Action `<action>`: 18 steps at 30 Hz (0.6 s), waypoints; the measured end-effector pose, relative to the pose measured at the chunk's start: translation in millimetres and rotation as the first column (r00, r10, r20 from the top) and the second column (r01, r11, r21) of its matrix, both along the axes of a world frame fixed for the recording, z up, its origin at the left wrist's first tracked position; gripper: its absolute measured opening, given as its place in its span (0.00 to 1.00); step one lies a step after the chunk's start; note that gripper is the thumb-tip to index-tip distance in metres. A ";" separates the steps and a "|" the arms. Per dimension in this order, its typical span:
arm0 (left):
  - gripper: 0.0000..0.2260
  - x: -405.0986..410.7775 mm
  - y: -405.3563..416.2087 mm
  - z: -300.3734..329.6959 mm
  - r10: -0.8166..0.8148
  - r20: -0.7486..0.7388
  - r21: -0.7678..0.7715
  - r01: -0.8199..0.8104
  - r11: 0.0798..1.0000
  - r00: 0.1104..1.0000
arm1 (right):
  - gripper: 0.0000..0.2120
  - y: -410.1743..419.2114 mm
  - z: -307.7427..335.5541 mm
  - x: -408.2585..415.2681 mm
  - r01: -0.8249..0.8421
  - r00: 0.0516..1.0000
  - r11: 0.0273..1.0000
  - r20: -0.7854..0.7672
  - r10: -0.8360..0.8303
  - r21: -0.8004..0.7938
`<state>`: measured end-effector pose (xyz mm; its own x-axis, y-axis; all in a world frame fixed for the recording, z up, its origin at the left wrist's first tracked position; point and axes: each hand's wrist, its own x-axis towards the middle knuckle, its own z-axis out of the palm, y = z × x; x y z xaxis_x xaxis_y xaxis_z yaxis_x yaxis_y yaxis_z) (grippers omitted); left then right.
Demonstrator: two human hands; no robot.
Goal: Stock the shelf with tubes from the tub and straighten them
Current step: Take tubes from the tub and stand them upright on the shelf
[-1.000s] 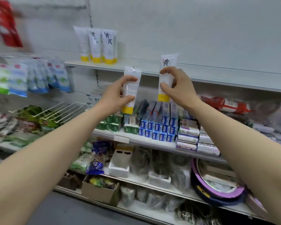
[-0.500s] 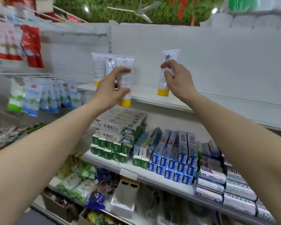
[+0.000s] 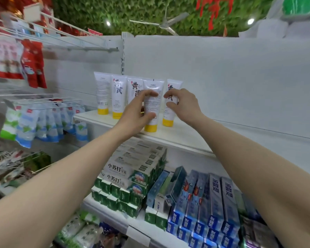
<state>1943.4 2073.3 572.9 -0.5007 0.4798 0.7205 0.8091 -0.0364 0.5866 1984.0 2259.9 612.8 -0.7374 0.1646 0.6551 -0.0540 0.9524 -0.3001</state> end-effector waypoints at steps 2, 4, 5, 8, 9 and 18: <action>0.22 -6.4 1.7 -0.1 -0.021 -0.004 -0.005 0.021 1.000 1.000 | 0.12 -1.7 -2.8 -13.9 -0.015 1.000 1.000 0.007 0.015 -0.009; 0.22 -12.4 1.8 -1.8 -0.031 -0.010 -0.022 0.031 0.999 0.999 | 0.12 -4.6 -3.2 -26.2 -0.021 1.000 1.000 0.004 0.021 0.004; 0.22 -15.3 1.2 -3.4 -0.017 -0.023 -0.053 0.016 0.998 1.000 | 0.11 -6.2 -2.5 -31.6 -0.020 1.000 1.000 0.005 0.020 0.022; 0.25 -22.5 -0.8 -10.7 0.069 -0.084 -0.177 -0.083 0.981 0.994 | 0.08 -12.2 1.1 -43.7 -0.003 1.000 0.999 0.022 0.002 0.051; 0.24 -24.0 -1.1 -13.0 0.084 -0.094 -0.190 -0.100 0.977 0.992 | 0.08 -14.3 1.5 -47.4 -0.005 1.000 0.999 0.028 0.003 0.048; 0.21 -30.7 0.2 -13.1 0.043 -0.050 -0.219 -0.053 0.974 0.998 | 0.12 -15.3 -0.2 -65.5 -0.064 0.994 0.997 0.080 0.068 -0.051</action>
